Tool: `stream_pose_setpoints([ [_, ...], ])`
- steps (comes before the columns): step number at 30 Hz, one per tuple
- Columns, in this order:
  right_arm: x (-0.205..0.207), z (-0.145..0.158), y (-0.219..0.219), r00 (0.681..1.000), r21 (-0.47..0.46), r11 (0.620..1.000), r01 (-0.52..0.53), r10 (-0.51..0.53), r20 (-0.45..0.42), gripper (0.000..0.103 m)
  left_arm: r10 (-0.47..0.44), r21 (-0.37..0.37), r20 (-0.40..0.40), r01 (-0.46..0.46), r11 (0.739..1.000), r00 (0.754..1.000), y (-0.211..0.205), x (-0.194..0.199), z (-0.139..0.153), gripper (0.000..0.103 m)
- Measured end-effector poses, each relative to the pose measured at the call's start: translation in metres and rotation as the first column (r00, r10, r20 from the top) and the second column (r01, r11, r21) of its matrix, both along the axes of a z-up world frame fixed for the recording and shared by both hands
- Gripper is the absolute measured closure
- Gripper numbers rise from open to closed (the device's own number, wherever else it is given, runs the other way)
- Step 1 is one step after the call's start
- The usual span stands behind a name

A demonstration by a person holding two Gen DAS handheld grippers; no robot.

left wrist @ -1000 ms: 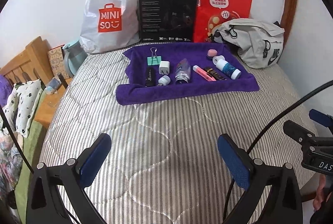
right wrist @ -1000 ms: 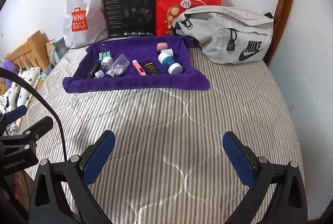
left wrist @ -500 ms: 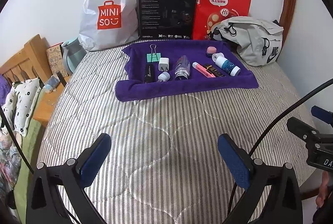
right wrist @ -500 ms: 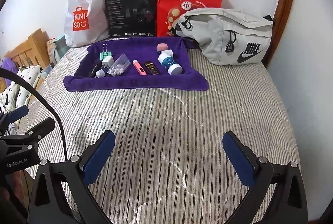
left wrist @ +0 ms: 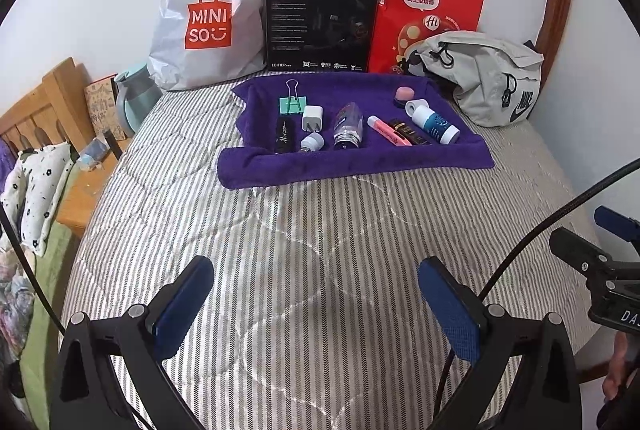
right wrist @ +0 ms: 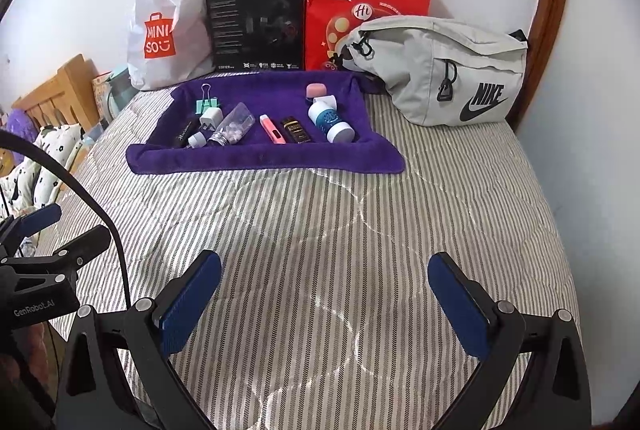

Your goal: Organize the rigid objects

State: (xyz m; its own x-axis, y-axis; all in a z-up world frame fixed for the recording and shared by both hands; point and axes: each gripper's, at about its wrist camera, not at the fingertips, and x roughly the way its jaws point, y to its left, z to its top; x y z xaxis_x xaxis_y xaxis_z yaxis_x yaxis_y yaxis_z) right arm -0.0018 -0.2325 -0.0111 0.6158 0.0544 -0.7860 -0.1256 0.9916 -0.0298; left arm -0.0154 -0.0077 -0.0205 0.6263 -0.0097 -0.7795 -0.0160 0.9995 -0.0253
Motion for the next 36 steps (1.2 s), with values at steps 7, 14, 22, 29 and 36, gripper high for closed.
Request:
stream_pose_setpoints([
  [7, -0.0004, 0.0001, -0.0007, 1.0, 0.001, 1.0, 0.003, -0.003, -0.001, 0.001, 0.001, 0.015, -0.011, -0.001, 1.0, 1.0, -0.0005, 0.0013, -0.0035, 0.0],
  [14, -0.0012, 0.0001, -0.0003, 1.0, 0.001, 1.0, 0.0, 0.0, 0.001, 0.001, 0.008, 0.017, -0.011, -0.007, 1.0, 1.0, 0.0021, 0.0011, -0.0038, 0.0],
  [22, -0.0017, -0.0005, 0.0015, 1.0, -0.003, 1.0, -0.006, 0.006, -0.003, 0.001, 0.009, 0.025, -0.015, -0.009, 1.0, 1.0, 0.003, 0.0003, -0.0037, 0.0],
  [29, -0.0032, -0.0001, 0.0022, 1.0, -0.004, 1.0, -0.007, 0.007, 0.0, 0.001, 0.008, 0.027, -0.016, -0.008, 1.0, 1.0, 0.0025, -0.0003, -0.0035, 0.0],
  [36, -0.0027, -0.0026, 0.0026, 1.0, -0.004, 1.0, -0.01, 0.01, -0.009, 0.001, 0.004, 0.031, -0.015, -0.004, 0.999, 1.0, 0.0006, -0.0005, -0.0035, 0.0],
])
